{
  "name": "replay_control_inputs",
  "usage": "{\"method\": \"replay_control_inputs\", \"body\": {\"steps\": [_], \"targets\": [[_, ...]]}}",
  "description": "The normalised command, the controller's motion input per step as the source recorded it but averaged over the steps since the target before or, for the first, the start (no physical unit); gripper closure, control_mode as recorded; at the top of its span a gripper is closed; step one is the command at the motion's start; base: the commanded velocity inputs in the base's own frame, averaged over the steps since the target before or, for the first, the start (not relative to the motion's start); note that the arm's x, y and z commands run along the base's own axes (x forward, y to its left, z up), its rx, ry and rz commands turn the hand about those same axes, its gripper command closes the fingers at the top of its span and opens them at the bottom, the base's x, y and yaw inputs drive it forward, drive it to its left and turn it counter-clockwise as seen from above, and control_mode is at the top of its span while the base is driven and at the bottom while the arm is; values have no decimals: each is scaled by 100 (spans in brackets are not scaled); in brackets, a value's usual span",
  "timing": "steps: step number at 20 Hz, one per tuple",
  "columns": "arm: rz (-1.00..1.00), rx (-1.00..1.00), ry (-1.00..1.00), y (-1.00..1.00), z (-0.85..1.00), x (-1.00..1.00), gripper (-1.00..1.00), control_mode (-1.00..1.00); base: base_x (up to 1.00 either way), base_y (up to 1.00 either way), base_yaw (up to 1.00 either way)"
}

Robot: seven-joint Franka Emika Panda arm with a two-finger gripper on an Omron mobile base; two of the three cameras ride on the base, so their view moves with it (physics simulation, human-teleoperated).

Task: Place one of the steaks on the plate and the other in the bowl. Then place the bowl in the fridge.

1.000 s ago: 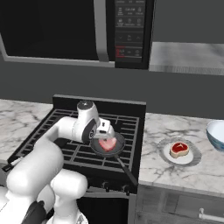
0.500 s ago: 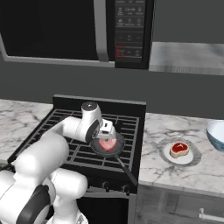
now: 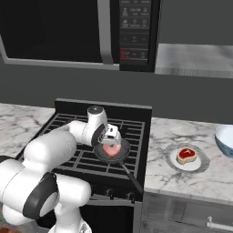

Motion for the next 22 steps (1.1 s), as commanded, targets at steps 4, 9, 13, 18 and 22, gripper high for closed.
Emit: {"method": "replay_control_inputs", "body": {"steps": [4,9,13,18,22], "targets": [[0,0,1,0,-6,12,-100,-100,0,0,0],[0,0,0,-1,-15,10,-100,-100,0,0,0],[0,0,0,0,-27,7,-100,-100,0,0,0],[0,0,0,0,-25,17,-100,-100,0,0,0],[0,0,0,-14,-31,16,-100,-100,0,0,0]]}}
